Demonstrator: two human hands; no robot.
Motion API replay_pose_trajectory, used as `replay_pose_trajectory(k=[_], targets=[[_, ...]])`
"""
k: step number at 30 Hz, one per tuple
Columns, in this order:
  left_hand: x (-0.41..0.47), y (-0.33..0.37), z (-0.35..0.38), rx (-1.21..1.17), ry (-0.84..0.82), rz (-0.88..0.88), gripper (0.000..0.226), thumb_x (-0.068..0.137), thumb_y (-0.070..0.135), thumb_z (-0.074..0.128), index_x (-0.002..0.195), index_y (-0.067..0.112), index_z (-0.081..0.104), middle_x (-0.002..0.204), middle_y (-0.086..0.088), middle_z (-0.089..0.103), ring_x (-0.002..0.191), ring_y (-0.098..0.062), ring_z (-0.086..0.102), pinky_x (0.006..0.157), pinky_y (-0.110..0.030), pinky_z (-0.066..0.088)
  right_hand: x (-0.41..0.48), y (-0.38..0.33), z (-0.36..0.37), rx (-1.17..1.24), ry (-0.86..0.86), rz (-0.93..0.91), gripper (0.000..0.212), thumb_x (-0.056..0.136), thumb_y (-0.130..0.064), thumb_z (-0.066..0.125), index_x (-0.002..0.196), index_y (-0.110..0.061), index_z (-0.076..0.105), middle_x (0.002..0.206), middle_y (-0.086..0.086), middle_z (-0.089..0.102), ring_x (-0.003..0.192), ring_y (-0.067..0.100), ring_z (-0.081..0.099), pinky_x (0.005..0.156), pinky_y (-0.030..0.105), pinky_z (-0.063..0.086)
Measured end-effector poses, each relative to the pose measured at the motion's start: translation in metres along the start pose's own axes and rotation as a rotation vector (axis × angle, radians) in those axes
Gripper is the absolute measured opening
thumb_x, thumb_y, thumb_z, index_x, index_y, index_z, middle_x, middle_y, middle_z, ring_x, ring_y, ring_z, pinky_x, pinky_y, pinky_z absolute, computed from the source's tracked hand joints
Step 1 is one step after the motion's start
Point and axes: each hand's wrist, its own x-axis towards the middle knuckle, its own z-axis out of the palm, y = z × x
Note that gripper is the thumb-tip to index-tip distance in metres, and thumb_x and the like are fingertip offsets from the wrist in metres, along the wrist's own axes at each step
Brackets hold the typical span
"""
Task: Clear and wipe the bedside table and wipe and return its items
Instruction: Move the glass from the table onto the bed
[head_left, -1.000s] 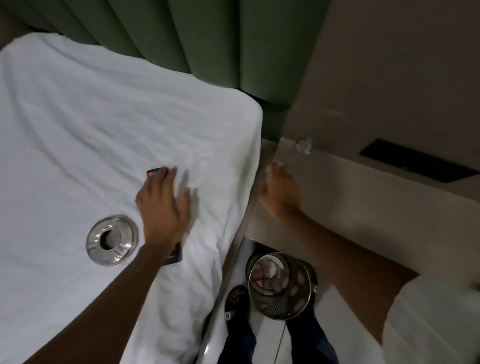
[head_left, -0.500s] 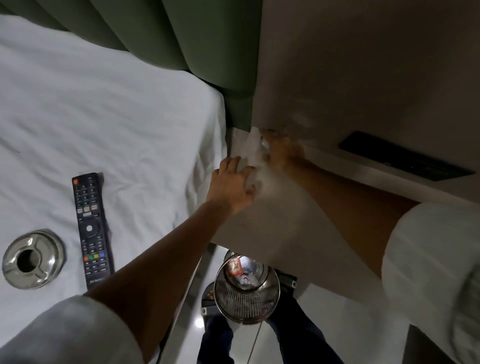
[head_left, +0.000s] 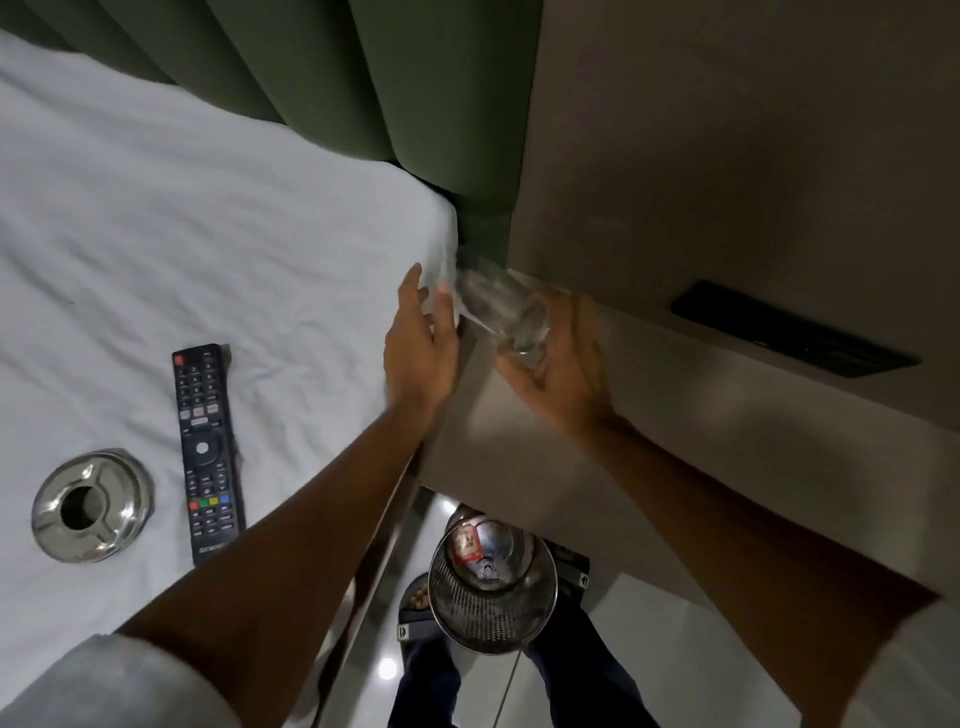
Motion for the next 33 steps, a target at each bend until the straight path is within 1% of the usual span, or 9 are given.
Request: replay_pose_trajectory(k=[3, 6, 10, 13, 16, 20, 24, 28, 33], targets=[[0.013, 0.006, -0.029, -0.215, 0.100, -0.115, 0.053, 0.096, 0.056, 0.037, 0.143, 0.033, 0.036, 0.142, -0.002, 0.053, 0.121, -0.021, 0.058, 0.104, -0.040, 0.048, 0.004, -0.037, 0.019, -0.053, 0.025, -0.093, 0.056, 0.079, -0.041, 0.067, 0.125, -0.016, 0.046, 0.115, 0.010, 0.056, 0.089, 0.008, 0.055, 0.066, 0.008, 0.042], [0.026, -0.008, -0.073, -0.199, 0.196, -0.125, 0.058, 0.091, 0.052, 0.053, 0.141, 0.028, 0.037, 0.139, -0.004, 0.051, 0.107, -0.013, 0.058, 0.096, -0.025, 0.047, 0.012, -0.078, 0.045, 0.073, -0.157, -0.060, 0.050, 0.080, -0.035, 0.070, 0.120, -0.021, 0.044, 0.113, 0.007, 0.053, 0.094, 0.019, 0.059, 0.074, 0.034, 0.058], [0.050, -0.042, -0.133, -0.081, 0.252, -0.015, 0.070, 0.088, 0.048, 0.060, 0.146, 0.020, 0.032, 0.143, -0.011, 0.045, 0.119, -0.021, 0.056, 0.099, -0.030, 0.048, 0.022, -0.134, 0.090, 0.225, -0.240, -0.044, 0.053, 0.076, -0.010, 0.071, 0.122, -0.019, 0.045, 0.115, 0.009, 0.045, 0.089, 0.025, 0.063, 0.077, 0.040, 0.057], [0.070, -0.060, -0.163, 0.302, 0.137, -0.029, 0.061, 0.098, 0.045, 0.041, 0.152, 0.020, 0.026, 0.159, -0.017, 0.020, 0.139, -0.034, 0.037, 0.113, -0.044, 0.035, 0.031, -0.155, 0.126, 0.214, -0.388, -0.082, 0.058, 0.070, 0.001, 0.064, 0.125, -0.012, 0.053, 0.125, 0.014, 0.046, 0.108, 0.029, 0.058, 0.091, 0.041, 0.052], [0.073, -0.079, -0.180, 0.739, -0.010, 0.013, 0.057, 0.101, 0.045, 0.027, 0.153, 0.025, 0.020, 0.162, -0.018, 0.004, 0.145, -0.036, 0.023, 0.112, -0.056, 0.023, 0.029, -0.162, 0.140, -0.008, -0.566, -0.167, 0.065, 0.070, -0.003, 0.059, 0.134, -0.006, 0.047, 0.136, 0.018, 0.050, 0.127, 0.034, 0.044, 0.104, 0.044, 0.040], [0.070, -0.081, -0.184, 0.801, -0.036, 0.038, 0.060, 0.100, 0.051, 0.025, 0.153, 0.024, 0.019, 0.163, -0.017, 0.003, 0.148, -0.038, 0.012, 0.113, -0.060, 0.018, 0.021, -0.160, 0.132, -0.122, -0.473, -0.140, 0.065, 0.074, 0.001, 0.057, 0.136, -0.012, 0.044, 0.132, 0.013, 0.052, 0.124, 0.033, 0.043, 0.096, 0.045, 0.044], [0.050, -0.066, -0.166, 0.851, -0.021, 0.386, 0.060, 0.098, 0.052, 0.026, 0.151, 0.023, 0.029, 0.161, -0.015, 0.018, 0.147, -0.036, 0.021, 0.114, -0.057, 0.020, 0.007, -0.132, 0.111, -0.192, -0.396, 0.012, 0.061, 0.082, 0.000, 0.053, 0.139, -0.018, 0.037, 0.138, 0.008, 0.046, 0.131, 0.027, 0.036, 0.104, 0.043, 0.038], [0.019, -0.044, -0.099, 0.835, -0.230, 0.672, 0.057, 0.098, 0.049, 0.027, 0.147, 0.021, 0.038, 0.158, -0.013, 0.028, 0.145, -0.033, 0.028, 0.114, -0.055, 0.023, -0.026, -0.074, 0.077, -0.264, -0.247, 0.129, 0.055, 0.088, -0.011, 0.052, 0.140, -0.019, 0.037, 0.142, 0.008, 0.045, 0.132, 0.028, 0.038, 0.104, 0.046, 0.037], [-0.035, -0.040, -0.018, 0.842, -0.415, 0.811, 0.053, 0.097, 0.045, 0.035, 0.145, 0.021, 0.040, 0.156, -0.014, 0.032, 0.143, -0.033, 0.031, 0.113, -0.056, 0.026, -0.077, 0.007, 0.031, -0.361, -0.243, 0.337, 0.052, 0.093, -0.023, 0.044, 0.143, -0.019, 0.031, 0.147, 0.010, 0.038, 0.136, 0.028, 0.031, 0.104, 0.050, 0.035]])
